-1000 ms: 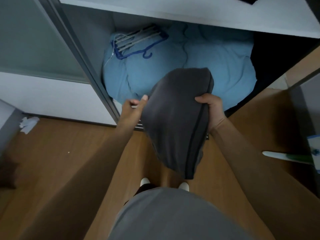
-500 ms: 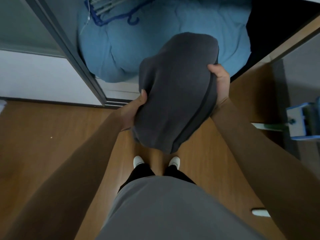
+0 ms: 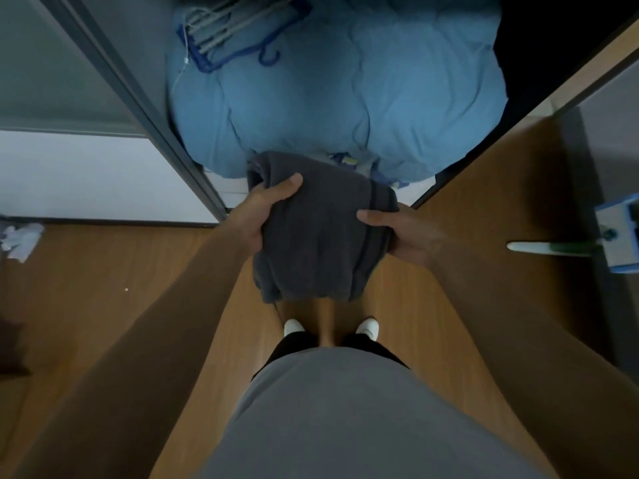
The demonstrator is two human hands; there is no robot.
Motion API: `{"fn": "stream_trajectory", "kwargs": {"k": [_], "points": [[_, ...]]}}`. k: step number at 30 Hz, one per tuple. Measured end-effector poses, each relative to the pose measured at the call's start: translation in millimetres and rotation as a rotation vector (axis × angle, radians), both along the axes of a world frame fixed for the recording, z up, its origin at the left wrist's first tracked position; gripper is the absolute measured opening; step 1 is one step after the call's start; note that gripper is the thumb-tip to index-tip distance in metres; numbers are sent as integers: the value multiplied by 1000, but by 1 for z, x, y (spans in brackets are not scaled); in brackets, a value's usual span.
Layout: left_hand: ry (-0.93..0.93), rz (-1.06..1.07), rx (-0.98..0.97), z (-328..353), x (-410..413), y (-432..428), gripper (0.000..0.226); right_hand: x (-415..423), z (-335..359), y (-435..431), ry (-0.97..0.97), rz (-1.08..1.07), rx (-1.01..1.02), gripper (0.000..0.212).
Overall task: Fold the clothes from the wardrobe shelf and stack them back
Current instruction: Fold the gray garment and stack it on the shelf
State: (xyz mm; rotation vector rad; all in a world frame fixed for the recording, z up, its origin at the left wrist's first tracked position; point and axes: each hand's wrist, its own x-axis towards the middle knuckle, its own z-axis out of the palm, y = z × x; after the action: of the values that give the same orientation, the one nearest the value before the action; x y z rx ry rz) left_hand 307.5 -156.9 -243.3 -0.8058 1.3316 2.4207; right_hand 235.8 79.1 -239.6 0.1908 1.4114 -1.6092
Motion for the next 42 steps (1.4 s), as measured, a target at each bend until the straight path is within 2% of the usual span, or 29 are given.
{"fn": "stream_trajectory", "kwargs": {"k": [4,6,8,10,14,18,20,22,26,28,30,32,34,36,38,40,42], "points": [[-32,-370,-168,-8,22,-26,55,2,-1,-11,-19,-119,-76,52],[-35,-512,-415,-15,28,-26,40,1,-1,-15,13,-113,-44,49],[-40,-496,-594,-18,28,-20,29,-2,2,-18,77,-53,26,49],[-43,-428,-628,-18,25,-16,31,-9,6,-14,195,60,116,48],[17,-495,-800,-12,15,-13,61,-22,15,-1,566,373,300,48],[-67,-484,-648,2,4,-15,61,-22,16,2,756,341,350,33],[-32,-459,-624,9,-2,-16,56,-26,20,0,811,329,374,28],[26,-336,-563,15,-6,-17,50,-34,30,-3,815,277,386,31],[142,5,-342,36,-16,-15,50,-46,66,-15,743,37,245,27],[220,96,-284,48,-24,-14,48,-50,81,-21,693,-97,175,23],[281,152,-287,59,-32,-13,47,-53,89,-25,686,-208,201,20],[335,191,-317,71,-41,-13,48,-52,87,-26,668,-315,366,38],[386,213,-343,80,-48,-15,47,-44,78,-26,468,-385,453,55],[440,237,-330,90,-54,-20,42,-30,64,-27,65,-342,317,69],[504,259,-281,100,-59,-23,38,-23,52,-31,-294,-244,36,83],[566,246,-239,111,-61,-25,36,-29,48,-42,-442,-266,-239,89],[615,213,-198,120,-60,-29,35,-45,62,-57,-440,-320,-461,84]]}}
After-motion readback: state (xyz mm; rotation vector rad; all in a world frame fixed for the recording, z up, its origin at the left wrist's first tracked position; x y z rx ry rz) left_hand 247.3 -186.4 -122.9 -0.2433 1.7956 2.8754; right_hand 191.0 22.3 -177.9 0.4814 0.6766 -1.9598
